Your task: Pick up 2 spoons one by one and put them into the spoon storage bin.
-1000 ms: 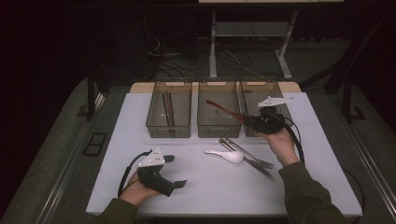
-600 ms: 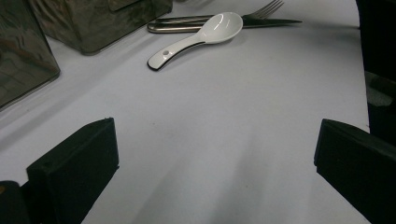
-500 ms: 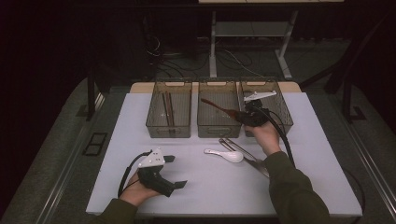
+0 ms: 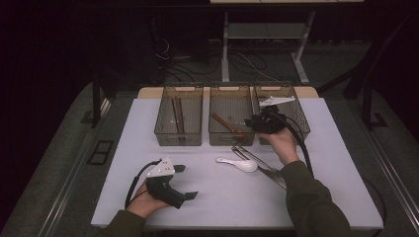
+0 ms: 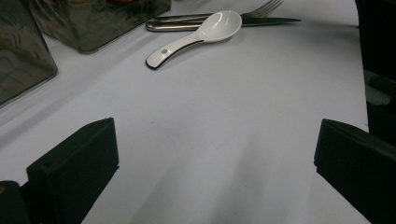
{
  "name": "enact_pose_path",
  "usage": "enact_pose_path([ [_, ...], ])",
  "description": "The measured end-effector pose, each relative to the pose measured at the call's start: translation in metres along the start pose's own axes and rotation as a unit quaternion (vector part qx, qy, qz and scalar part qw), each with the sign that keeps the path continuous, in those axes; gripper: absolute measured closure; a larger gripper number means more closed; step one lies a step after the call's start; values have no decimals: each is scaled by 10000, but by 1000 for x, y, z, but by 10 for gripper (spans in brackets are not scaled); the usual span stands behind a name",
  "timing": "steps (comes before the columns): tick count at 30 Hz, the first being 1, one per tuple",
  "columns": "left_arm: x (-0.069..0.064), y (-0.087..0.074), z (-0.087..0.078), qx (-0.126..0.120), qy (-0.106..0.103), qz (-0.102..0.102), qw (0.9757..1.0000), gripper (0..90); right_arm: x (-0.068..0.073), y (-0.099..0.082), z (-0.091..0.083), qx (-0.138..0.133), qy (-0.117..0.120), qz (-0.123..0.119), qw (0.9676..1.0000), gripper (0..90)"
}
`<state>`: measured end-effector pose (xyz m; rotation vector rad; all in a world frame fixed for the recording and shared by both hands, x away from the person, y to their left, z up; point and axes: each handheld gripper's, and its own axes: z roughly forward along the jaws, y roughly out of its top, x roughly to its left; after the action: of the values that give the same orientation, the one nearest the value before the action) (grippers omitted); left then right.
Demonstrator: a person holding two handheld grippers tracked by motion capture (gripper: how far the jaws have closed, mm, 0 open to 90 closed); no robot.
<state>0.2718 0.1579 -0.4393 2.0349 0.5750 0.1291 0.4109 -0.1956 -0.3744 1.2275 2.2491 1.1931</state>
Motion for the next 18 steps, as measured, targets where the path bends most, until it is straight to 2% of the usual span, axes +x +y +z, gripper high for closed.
enact_pose_path([
  [10, 0, 0, 0, 19, -5, 1, 10000, 0, 0, -13, -21, -157, 459, 83, 9988, 549],
  [18, 1, 0, 1, 47, -2, 5, 10000, 0, 1, -30, -32, 29, 770, -98, 9970, 502],
])
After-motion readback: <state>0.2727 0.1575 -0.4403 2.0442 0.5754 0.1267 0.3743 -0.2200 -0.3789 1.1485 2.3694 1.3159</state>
